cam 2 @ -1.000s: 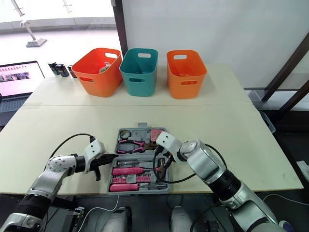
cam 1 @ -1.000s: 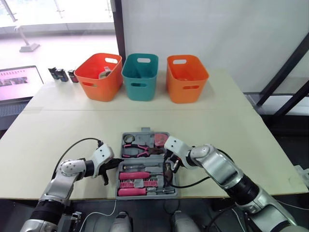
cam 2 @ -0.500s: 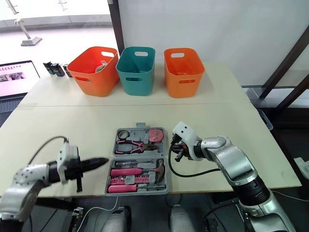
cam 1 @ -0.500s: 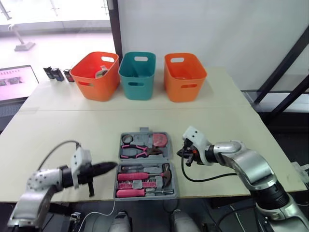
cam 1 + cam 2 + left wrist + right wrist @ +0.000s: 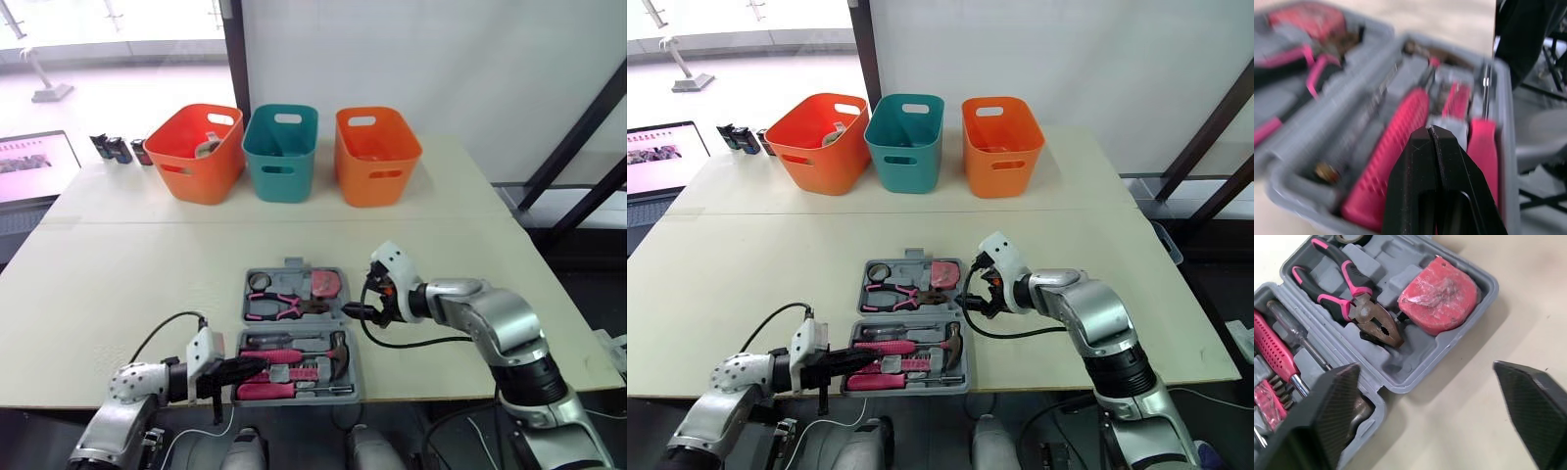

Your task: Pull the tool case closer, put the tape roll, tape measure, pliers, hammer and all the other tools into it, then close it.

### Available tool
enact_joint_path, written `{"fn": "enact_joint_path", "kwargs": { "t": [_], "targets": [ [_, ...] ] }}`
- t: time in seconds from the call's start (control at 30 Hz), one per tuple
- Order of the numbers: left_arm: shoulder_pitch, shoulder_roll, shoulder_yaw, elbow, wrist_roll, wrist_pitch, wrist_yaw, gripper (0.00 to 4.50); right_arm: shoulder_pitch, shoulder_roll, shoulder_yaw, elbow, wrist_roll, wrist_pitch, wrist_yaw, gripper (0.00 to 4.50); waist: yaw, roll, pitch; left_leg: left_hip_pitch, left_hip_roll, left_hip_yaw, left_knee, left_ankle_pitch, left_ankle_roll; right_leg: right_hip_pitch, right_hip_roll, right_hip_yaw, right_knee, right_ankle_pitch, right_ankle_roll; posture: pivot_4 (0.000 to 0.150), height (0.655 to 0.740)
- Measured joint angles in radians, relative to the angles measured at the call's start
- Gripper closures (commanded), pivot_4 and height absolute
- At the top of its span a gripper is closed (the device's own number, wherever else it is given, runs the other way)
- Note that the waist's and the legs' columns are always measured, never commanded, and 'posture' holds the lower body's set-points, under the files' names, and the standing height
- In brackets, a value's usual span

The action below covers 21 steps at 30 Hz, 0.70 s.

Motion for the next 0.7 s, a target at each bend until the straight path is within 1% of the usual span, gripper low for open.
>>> {"fn": "enact_joint_path", "kwargs": {
  "t": [0.2, 0.3, 0.37, 0.5, 0.6, 0.7],
  "targets": [
    [-0.051, -0.019, -0.024, 0.095, 0.041, -0.121, 0.008, 4.50, -0.087, 0.102, -0.116, 0.073, 0.031, 0.092, -0.092, 0.02, 0.001, 0.001, -0.001, 0.001, 0.000, 0.000, 0.001, 0.000, 0.000, 0.001, 0.000, 0.000, 0.000, 0.001, -0.001, 0.150, 0.7400],
    [-0.069, -0.015, -0.037, 0.132, 0.057, -0.165, 0.010, 4.50, -0.124, 0.142, -0.158, 0.150, 0.034, 0.125, -0.136, 0.02, 0.001, 0.003, -0.002, 0.001, 0.000, 0.000, 0.001, 0.000, 0.000, 0.002, 0.000, 0.000, 0.000, 0.000, -0.001, 0.150, 0.7400],
    [-0.081, -0.001, -0.053, 0.154, 0.069, -0.196, 0.007, 4.50, -0.156, 0.183, -0.201, 0.233, 0.039, 0.142, -0.163, 0.02, 0.000, 0.005, -0.003, 0.002, 0.000, 0.000, 0.001, 0.000, 0.000, 0.002, 0.000, 0.000, 0.001, 0.001, -0.001, 0.150, 0.7400],
    [-0.094, 0.010, -0.073, 0.196, 0.079, -0.274, 0.005, 4.50, -0.206, 0.219, -0.234, 0.436, 0.025, 0.091, -0.212, 0.02, -0.002, 0.010, -0.007, 0.003, 0.000, 0.000, 0.001, 0.000, 0.000, 0.003, 0.000, 0.000, 0.001, 0.000, 0.000, 0.150, 0.7400],
    [-0.098, 0.015, -0.077, 0.206, 0.079, -0.291, 0.006, 4.50, -0.214, 0.223, -0.237, 0.552, 0.014, 0.042, -0.224, 0.02, -0.002, 0.012, -0.008, 0.003, 0.000, 0.000, -0.001, 0.000, 0.000, 0.003, 0.000, 0.000, 0.001, 0.000, 0.000, 0.150, 0.7400],
    [-0.105, 0.030, -0.083, 0.215, 0.079, -0.297, 0.002, 4.50, -0.242, 0.247, -0.255, 0.626, 0.017, -0.001, -0.223, 0.02, -0.013, 0.014, -0.009, 0.005, 0.000, 0.000, 0.000, 0.000, 0.000, 0.004, 0.000, 0.000, 0.001, 0.000, 0.000, 0.150, 0.7400]
  ]
}}
